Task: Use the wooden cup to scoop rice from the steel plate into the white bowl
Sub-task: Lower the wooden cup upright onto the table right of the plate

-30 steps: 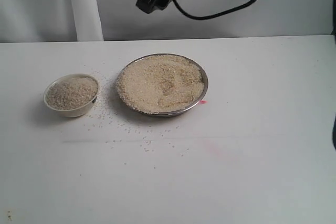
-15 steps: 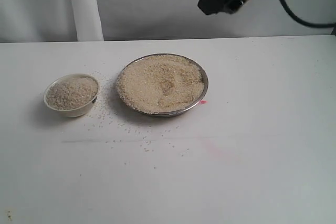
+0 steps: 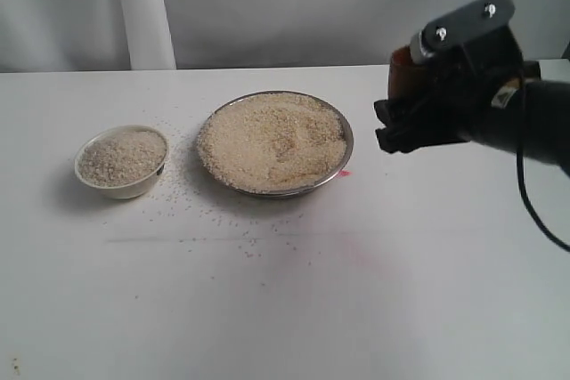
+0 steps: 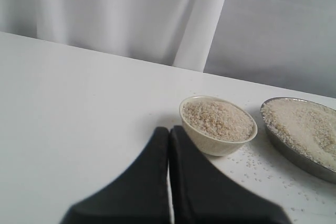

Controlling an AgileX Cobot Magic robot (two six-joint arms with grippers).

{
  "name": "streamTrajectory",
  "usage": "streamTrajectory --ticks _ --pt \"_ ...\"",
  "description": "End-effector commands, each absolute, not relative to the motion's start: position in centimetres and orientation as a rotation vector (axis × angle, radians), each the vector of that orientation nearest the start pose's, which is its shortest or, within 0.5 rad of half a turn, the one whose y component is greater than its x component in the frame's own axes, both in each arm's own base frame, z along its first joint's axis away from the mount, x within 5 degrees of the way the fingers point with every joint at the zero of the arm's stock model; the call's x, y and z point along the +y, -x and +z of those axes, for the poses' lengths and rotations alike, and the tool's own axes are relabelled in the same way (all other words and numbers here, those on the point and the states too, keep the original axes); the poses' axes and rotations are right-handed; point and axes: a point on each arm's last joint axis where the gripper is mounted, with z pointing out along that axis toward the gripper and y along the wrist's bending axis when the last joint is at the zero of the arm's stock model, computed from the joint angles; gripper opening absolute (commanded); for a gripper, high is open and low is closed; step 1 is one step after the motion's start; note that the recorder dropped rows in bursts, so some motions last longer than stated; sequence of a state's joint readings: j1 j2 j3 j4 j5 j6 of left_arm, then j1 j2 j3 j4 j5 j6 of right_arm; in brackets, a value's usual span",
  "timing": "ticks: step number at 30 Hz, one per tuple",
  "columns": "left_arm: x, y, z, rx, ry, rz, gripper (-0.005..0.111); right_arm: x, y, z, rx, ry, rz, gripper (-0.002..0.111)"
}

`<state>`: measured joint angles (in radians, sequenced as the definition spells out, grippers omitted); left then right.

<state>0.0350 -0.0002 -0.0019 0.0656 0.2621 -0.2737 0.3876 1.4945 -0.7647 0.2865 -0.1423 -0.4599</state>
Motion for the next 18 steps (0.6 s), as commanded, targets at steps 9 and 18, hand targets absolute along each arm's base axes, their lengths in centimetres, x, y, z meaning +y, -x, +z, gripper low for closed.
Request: streamTrajectory --ticks 9,18 --pt "0.3 -5.5 19.0 1.729 0.226 -0.123 0.000 11.0 -28.2 16.7 1.820 0.487 0.238 0.000" --pt "0.3 -5.5 19.0 1.729 0.226 -0.123 0.000 7.9 -29.6 12.6 1.900 0.509 0.195 0.000"
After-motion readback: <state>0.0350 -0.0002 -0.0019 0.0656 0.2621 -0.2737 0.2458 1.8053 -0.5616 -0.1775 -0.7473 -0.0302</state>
